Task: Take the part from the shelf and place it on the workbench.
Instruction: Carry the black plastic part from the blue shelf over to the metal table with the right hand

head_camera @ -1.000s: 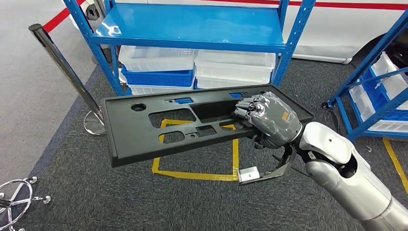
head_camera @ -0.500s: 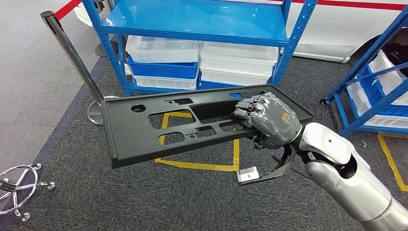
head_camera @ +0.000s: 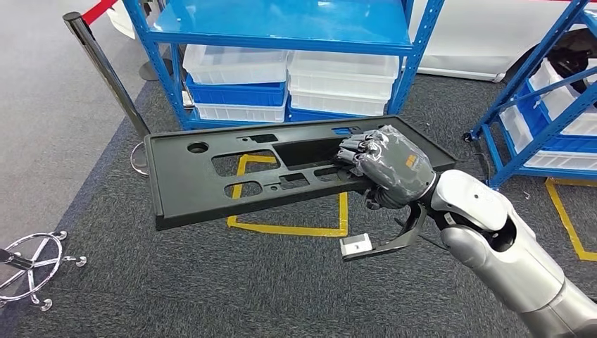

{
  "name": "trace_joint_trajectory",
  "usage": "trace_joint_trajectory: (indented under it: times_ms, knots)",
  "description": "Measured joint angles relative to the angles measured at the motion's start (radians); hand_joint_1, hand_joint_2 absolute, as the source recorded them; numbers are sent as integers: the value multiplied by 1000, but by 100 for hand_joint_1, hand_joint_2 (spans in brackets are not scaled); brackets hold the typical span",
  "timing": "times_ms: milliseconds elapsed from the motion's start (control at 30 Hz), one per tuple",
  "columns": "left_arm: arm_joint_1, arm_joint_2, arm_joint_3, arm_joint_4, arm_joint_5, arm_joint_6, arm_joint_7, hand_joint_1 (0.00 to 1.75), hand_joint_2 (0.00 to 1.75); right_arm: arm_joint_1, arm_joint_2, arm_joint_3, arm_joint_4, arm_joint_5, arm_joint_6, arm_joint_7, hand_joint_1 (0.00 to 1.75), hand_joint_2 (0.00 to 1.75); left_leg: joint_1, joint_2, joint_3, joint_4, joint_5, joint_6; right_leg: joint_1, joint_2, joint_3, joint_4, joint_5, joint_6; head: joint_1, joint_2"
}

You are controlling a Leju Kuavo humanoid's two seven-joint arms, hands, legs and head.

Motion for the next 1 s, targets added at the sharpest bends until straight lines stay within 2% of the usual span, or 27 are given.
trace_joint_trajectory:
  times_ms: [33,100,133,167,200,233,267,300,333,367,433,500,533,600,633,667,700,733,800,833,867,933,967,1000]
  knots:
    - [0,2,1,0,0,-1,1,0,175,-7,10,4,5,2,3,1,175,175,2,-1,-14,36,-34,-7,-4,-2,-6,-4,9,-5,0,0]
    - [1,6,3,0,1,-2,3,0,175,-17,27,11,13,3,6,5,175,175,9,-2,-52,154,-113,-20,-3,-2,-21,-3,22,-9,-1,0]
    - [1,9,4,0,1,-2,4,0,175,-19,35,14,18,0,7,9,175,175,12,-2,-66,209,-132,-26,-3,-3,-29,-2,28,-7,-1,0]
    - [1,12,6,0,1,-3,5,0,175,-22,44,17,23,-7,10,14,175,175,16,-2,-69,239,-132,-31,-4,-3,-38,1,32,-5,-1,0]
    - [1,14,9,0,1,-4,6,0,175,-26,54,20,30,-18,14,19,175,175,19,-2,-53,231,-113,-35,-6,-3,-46,6,36,-2,-1,0]
    - [2,17,11,0,1,-6,8,0,175,-31,64,23,36,-29,19,24,175,175,22,-2,-17,185,-86,-37,-8,-3,-54,12,38,0,-1,0]
    - [1,20,14,0,1,-9,8,0,175,-38,74,26,43,-40,24,28,175,175,25,-7,27,114,-68,-38,-10,-2,-61,18,39,4,-1,0]
    - [1,23,16,0,1,-12,9,0,175,-47,81,29,48,-51,28,30,175,175,26,-18,70,46,-58,-37,-11,1,-69,24,41,9,-1,0]
    - [3,25,19,0,1,-15,9,0,175,-55,87,30,52,-61,30,33,175,175,27,-28,100,-3,-56,-33,-12,4,-75,28,44,16,-1,0]
    - [4,27,21,0,1,-17,9,0,175,-60,92,31,56,-70,32,34,175,175,25,-37,113,-28,-61,-29,-13,9,-80,30,47,23,-1,0]
    - [8,30,25,0,0,-19,9,0,175,-65,99,32,61,-83,34,36,175,175,23,-32,115,-38,-58,-15,-11,18,-84,28,56,38,-1,0]
    - [9,31,26,0,-4,-19,8,0,175,-65,102,32,64,-88,30,38,175,175,25,-14,114,-50,-48,5,-11,22,-96,50,37,46,-1,0]
    - [9,31,26,0,-7,-19,8,0,175,-64,101,32,65,-90,27,39,175,175,26,-6,112,-55,-43,15,-12,21,-112,86,11,49,0,0]
    - [10,31,26,0,-14,-17,5,0,175,-56,97,32,66,-92,17,40,175,175,24,10,103,-54,-37,27,-13,18,-162,207,-58,53,0,0]
    - [10,31,26,0,-16,-16,4,0,175,-49,92,32,66,-93,13,40,175,175,22,19,99,-52,-35,29,-12,17,-185,264,-81,55,0,0]
    - [11,31,26,0,-18,-15,3,0,175,-40,86,32,66,-94,10,39,175,175,20,27,95,-49,-34,30,-12,17,-194,295,-88,56,0,0]
    - [11,30,26,0,-19,-13,3,0,175,-33,80,32,65,-94,8,37,175,175,19,35,91,-45,-34,31,-12,15,-184,286,-75,56,0,0]
    - [12,29,26,0,-20,-11,2,0,175,-26,73,32,64,-94,6,36,175,175,19,44,89,-41,-35,30,-12,7,-154,238,-46,55,0,0]
    - [12,27,27,0,-20,-6,2,0,175,-19,61,31,60,-94,2,34,175,175,15,62,85,-31,-39,25,-5,-33,-81,102,3,48,0,0]
    - [12,26,27,0,-20,-4,2,0,175,-17,57,30,57,-94,0,33,175,175,12,70,83,-27,-40,22,0,-48,-60,56,15,43,0,0]
    - [12,25,27,0,-20,-2,2,0,175,-15,53,30,54,-94,-2,33,175,175,9,79,83,-25,-40,18,4,-55,-54,36,18,38,-1,0]
    - [11,24,27,0,-20,-1,2,0,175,-10,46,28,49,-95,-3,32,175,175,7,97,83,-26,-38,10,6,-36,-60,34,24,26,-1,0]
    - [11,23,27,0,-20,-1,2,0,175,-8,43,28,47,-95,-3,32,175,175,9,95,82,-22,-44,5,4,-26,-62,31,29,20,-1,0]
    - [10,22,27,0,-20,-1,2,0,175,-6,41,27,46,-95,-3,32,175,175,11,80,76,-8,-58,0,1,-16,-64,28,34,12,-1,0]
